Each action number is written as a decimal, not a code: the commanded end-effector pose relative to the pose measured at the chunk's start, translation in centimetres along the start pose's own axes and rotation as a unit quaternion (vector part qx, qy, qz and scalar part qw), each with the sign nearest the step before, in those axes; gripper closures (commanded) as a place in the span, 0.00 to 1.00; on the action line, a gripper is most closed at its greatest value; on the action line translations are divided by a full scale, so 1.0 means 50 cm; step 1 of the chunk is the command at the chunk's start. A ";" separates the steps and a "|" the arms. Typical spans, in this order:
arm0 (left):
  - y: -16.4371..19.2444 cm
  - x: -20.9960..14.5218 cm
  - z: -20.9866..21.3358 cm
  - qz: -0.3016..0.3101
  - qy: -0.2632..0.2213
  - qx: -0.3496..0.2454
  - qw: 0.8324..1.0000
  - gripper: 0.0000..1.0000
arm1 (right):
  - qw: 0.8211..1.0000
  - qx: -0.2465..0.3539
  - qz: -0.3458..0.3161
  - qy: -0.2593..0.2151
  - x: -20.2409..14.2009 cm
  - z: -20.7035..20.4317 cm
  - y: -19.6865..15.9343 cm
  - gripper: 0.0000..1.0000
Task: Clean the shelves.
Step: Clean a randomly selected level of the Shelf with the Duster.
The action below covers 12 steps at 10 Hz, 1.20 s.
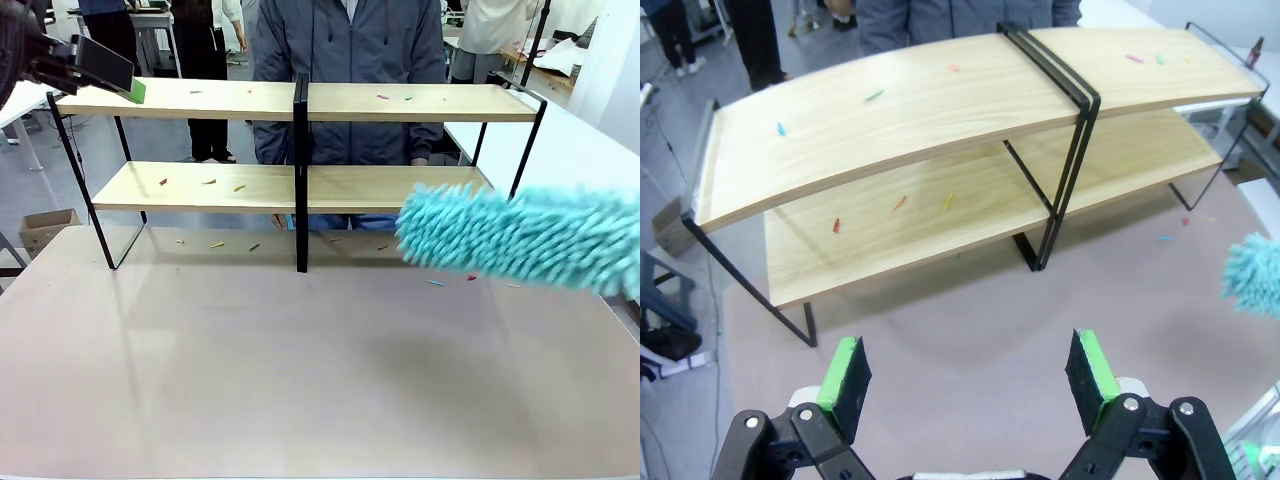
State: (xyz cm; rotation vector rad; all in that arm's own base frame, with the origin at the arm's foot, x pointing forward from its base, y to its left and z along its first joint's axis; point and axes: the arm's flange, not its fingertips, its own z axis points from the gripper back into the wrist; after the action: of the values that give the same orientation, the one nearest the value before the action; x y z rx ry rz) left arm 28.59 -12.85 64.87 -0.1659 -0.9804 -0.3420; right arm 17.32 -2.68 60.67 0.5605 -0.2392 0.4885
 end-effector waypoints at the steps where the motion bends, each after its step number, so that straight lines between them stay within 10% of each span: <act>1: 0.003 0.001 0.000 0.001 -0.003 -0.002 1.000 0.00 | 1.000 -0.009 0.028 -0.001 0.028 -0.120 0.004 0.87; 12: 0.003 0.001 0.000 0.001 -0.003 -0.002 1.000 0.00 | 0.996 -0.077 -0.040 -0.027 0.179 -0.382 -0.160 0.87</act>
State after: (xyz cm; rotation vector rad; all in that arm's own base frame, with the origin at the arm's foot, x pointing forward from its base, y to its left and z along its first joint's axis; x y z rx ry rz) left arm 28.58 -12.84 64.88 -0.1662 -0.9808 -0.3419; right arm 31.55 4.60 47.28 0.4106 -0.2625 0.4313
